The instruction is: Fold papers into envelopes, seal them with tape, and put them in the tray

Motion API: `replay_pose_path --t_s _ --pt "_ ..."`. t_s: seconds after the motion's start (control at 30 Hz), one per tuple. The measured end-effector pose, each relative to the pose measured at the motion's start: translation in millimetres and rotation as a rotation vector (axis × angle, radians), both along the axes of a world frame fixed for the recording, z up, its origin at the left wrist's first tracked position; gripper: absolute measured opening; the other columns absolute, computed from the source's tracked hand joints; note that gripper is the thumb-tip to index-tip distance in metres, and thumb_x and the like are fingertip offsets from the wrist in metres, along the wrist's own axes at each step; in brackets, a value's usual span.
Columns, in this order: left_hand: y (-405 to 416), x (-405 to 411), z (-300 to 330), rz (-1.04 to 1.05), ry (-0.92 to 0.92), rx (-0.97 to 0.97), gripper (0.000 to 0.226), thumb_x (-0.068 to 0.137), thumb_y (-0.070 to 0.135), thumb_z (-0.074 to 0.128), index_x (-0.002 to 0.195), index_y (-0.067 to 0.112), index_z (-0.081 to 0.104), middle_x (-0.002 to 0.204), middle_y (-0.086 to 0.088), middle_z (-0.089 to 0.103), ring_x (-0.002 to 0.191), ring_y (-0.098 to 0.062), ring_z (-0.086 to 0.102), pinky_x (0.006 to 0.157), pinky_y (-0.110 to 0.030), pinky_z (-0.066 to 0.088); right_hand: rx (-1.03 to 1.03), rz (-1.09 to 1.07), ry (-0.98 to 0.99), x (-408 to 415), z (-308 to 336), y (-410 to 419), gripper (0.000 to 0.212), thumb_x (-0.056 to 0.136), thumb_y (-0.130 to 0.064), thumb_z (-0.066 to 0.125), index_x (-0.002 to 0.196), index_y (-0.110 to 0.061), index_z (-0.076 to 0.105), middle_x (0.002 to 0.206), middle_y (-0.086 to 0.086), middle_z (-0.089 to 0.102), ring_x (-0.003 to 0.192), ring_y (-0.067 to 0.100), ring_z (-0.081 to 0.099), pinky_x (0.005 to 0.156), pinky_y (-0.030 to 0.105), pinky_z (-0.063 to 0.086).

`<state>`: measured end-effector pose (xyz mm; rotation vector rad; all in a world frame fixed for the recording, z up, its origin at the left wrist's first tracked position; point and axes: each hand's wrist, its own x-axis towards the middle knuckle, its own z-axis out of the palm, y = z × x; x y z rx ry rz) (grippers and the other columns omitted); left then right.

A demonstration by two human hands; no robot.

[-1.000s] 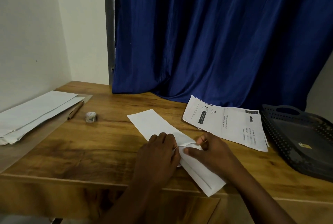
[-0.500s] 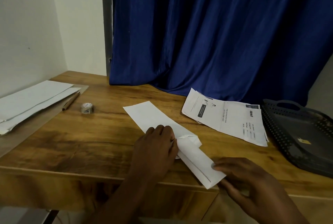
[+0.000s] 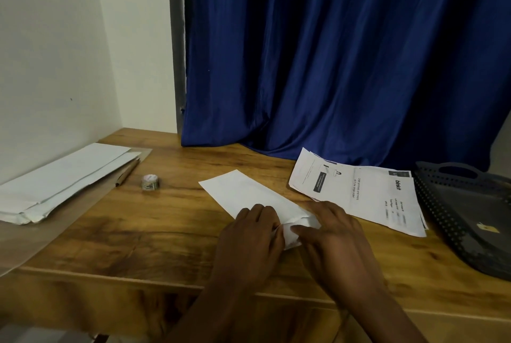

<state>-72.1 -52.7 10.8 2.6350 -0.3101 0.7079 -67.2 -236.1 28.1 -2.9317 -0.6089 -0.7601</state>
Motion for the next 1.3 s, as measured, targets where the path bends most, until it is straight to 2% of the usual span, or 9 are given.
replay_pose_path --t_s 0.17,0.3,0.5,0.63,0.73,0.83,1.0,1.17,1.3 --pt "-3 0 -3 -0.003 -0.06 0.033 0.032 0.098 0.051 0.037 0.104 0.028 0.058 0.101 0.01 0.062 0.087 -0.008 0.055 0.064 -0.019 0.032 -0.043 -0.056 -0.011 17 -5 15 0.023 0.074 -0.035 0.082 0.097 -0.036 0.079 0.127 0.005 0.066 0.119 0.03 0.059 0.091 0.044 0.053" --pt "-2 1 -4 0.005 -0.073 0.032 0.028 0.098 0.049 0.038 0.1 0.029 0.057 0.096 0.011 0.061 0.083 -0.008 0.054 0.06 -0.021 0.038 -0.07 -0.024 -0.021 25 -11 24 0.019 0.07 -0.036 0.085 0.087 -0.031 0.08 0.129 0.011 0.066 0.119 0.036 0.059 0.092 0.049 0.052" --pt "-1 1 -4 0.001 -0.035 0.019 0.03 0.097 0.05 0.034 0.104 0.03 0.055 0.103 0.011 0.059 0.089 -0.007 0.051 0.065 -0.021 0.038 -0.023 0.021 -0.03 31 -16 27 0.016 0.071 -0.037 0.085 0.083 -0.03 0.08 0.13 0.008 0.066 0.117 0.032 0.061 0.092 0.046 0.053" --pt "0 3 -5 0.017 -0.059 -0.022 0.027 0.091 0.05 0.041 0.101 0.031 0.057 0.102 0.012 0.06 0.092 -0.009 0.054 0.07 -0.024 0.047 0.073 0.169 -0.031 30 -22 18 0.02 0.088 -0.04 0.069 0.106 -0.036 0.075 0.136 -0.001 0.061 0.122 0.023 0.057 0.097 0.04 0.051" --pt "1 3 -5 0.036 -0.063 -0.049 0.031 0.09 0.054 0.046 0.106 0.033 0.062 0.109 0.014 0.065 0.102 -0.008 0.058 0.091 -0.027 0.047 0.248 0.234 0.081 23 -22 1 0.028 0.097 -0.056 0.048 0.114 -0.047 0.068 0.142 -0.016 0.053 0.131 0.008 0.044 0.105 0.035 0.044" --pt "0 2 -5 0.064 0.026 -0.048 0.045 0.091 0.066 0.039 0.117 0.036 0.061 0.121 0.016 0.066 0.112 -0.007 0.058 0.112 -0.031 0.034 0.397 0.294 0.162 17 -19 -18 0.031 0.091 -0.06 0.055 0.116 -0.045 0.064 0.135 -0.024 0.053 0.128 0.0 0.045 0.1 0.032 0.047" --pt "1 2 -5 0.055 0.094 0.004 0.061 0.089 0.076 0.031 0.123 0.036 0.062 0.127 0.017 0.063 0.116 -0.005 0.054 0.112 -0.029 0.033 0.305 0.212 0.367 17 -17 -40 0.078 0.075 -0.073 0.064 0.144 -0.053 0.033 0.14 -0.04 0.033 0.128 -0.011 0.033 0.107 0.021 0.034" --pt "2 3 -4 0.04 0.17 0.077 0.069 0.079 0.084 0.041 0.128 0.039 0.059 0.132 0.019 0.054 0.122 -0.005 0.046 0.112 -0.031 0.032 0.313 0.183 0.339 27 -22 -37 0.068 0.081 -0.076 0.053 0.143 -0.05 0.041 0.142 -0.03 0.047 0.129 -0.005 0.041 0.11 0.034 0.041" --pt "4 3 -5 0.015 0.144 0.043 0.041 0.088 0.062 0.051 0.12 0.038 0.063 0.125 0.02 0.057 0.118 -0.004 0.048 0.107 -0.028 0.038 0.335 0.161 0.325 29 -24 -36 0.056 0.085 -0.067 0.057 0.138 -0.05 0.047 0.137 -0.03 0.052 0.126 -0.006 0.044 0.108 0.037 0.044"
